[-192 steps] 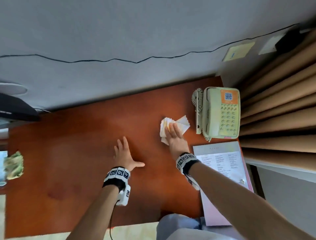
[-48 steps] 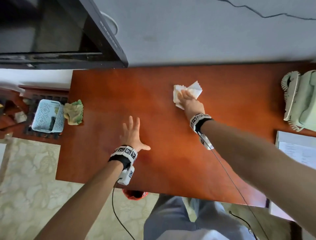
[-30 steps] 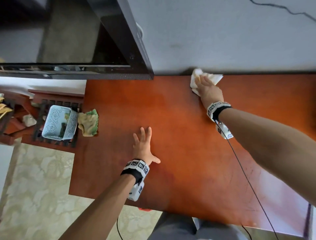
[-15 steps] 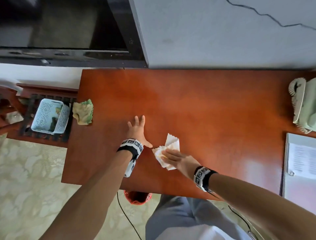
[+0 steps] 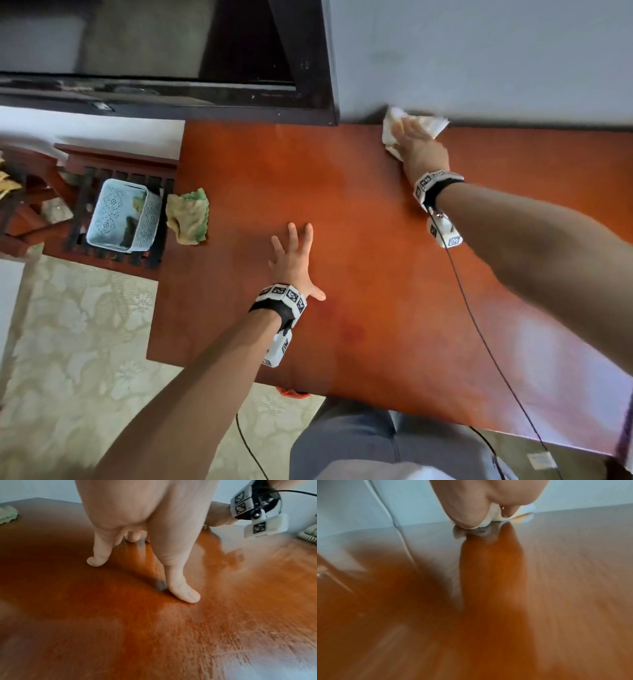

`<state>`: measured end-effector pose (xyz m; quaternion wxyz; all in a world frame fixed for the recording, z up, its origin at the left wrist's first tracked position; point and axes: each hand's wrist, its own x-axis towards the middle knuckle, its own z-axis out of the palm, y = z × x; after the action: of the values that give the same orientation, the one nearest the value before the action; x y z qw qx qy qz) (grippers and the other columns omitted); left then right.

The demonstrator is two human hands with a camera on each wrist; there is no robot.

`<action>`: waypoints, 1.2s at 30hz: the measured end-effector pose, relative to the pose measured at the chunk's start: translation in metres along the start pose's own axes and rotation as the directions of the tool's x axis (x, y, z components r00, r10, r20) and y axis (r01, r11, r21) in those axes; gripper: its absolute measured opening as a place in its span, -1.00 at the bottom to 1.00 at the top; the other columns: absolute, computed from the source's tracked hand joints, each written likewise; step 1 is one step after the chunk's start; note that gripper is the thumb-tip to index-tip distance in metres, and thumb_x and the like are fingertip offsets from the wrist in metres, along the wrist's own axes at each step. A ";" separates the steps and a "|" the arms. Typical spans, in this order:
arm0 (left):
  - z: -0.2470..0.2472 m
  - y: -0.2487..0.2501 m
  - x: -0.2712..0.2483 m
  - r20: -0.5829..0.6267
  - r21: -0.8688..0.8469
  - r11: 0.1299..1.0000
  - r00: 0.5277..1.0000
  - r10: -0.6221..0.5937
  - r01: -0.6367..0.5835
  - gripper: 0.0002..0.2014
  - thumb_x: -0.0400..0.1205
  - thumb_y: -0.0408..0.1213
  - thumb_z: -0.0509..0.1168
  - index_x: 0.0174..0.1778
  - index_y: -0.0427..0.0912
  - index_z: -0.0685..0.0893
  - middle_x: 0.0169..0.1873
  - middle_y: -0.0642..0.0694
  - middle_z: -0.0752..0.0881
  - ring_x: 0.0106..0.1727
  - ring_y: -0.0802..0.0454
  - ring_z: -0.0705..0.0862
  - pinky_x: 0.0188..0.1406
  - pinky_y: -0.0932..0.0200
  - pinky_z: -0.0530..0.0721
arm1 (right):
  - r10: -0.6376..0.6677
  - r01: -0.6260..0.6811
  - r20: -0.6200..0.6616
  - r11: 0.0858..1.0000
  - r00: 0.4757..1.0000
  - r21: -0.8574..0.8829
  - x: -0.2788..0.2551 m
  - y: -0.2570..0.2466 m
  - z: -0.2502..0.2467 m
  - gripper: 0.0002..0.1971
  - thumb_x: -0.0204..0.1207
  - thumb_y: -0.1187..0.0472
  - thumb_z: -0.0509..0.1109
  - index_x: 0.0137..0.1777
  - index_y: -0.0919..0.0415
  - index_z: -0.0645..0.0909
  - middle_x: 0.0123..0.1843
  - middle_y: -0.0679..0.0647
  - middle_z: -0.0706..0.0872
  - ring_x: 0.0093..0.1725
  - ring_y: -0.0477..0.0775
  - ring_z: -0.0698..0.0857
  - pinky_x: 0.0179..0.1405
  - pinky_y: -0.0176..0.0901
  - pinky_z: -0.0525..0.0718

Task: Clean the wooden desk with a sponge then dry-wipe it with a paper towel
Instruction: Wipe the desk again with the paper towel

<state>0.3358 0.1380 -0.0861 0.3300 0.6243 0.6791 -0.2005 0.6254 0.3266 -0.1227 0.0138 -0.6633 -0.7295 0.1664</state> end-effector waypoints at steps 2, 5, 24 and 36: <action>0.001 -0.002 0.001 -0.005 -0.001 1.000 1.000 0.004 -0.004 0.59 0.09 -0.01 0.81 0.72 0.25 -0.36 0.73 0.03 -0.41 0.73 -0.42 -0.30 0.56 -0.60 0.19 | 0.056 -0.056 0.012 0.998 0.998 -0.020 0.020 0.001 -0.004 -0.42 0.74 0.28 0.16 0.69 -0.12 0.11 0.72 -0.06 0.21 0.68 0.02 0.26 0.29 0.25 0.60; 0.000 -0.003 0.000 0.003 -0.001 1.000 1.000 0.008 -0.008 0.59 0.09 -0.01 0.81 0.72 0.26 -0.36 0.73 0.02 -0.41 0.73 -0.41 -0.30 0.56 -0.59 0.21 | 0.066 -0.059 0.038 0.988 0.997 -0.144 0.023 0.004 0.006 -0.27 0.68 0.47 0.09 0.75 -0.06 -0.04 0.76 -0.04 0.04 0.73 0.03 0.10 0.28 0.18 0.65; 0.003 -0.017 -0.052 -0.108 0.007 0.999 0.993 0.054 -0.054 0.52 0.14 0.14 0.76 0.76 0.15 -0.27 0.74 0.12 -0.38 0.75 -0.37 -0.21 0.56 -0.57 0.15 | -0.552 0.538 0.289 0.832 0.782 0.132 -0.321 -0.102 0.109 -0.16 0.53 0.61 0.10 0.74 -0.05 0.12 0.77 -0.15 -0.02 0.74 -0.09 -0.07 0.51 -0.07 0.52; -0.027 -0.046 0.000 0.026 0.068 0.995 0.997 -0.073 0.071 0.61 0.09 0.02 0.80 0.67 0.29 -0.44 0.71 -0.02 -0.45 0.74 -0.41 -0.29 0.52 -0.48 0.41 | -0.147 0.140 0.127 0.988 0.981 0.060 -0.093 -0.071 0.060 -0.46 0.77 0.12 0.17 0.68 -0.26 0.15 0.75 -0.26 0.05 0.71 -0.21 0.03 0.48 0.13 0.52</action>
<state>0.2852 0.1502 -0.0738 0.3113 0.6071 0.6892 -0.2439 0.5537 0.2183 -0.1420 -0.0056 -0.5959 -0.7704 0.2266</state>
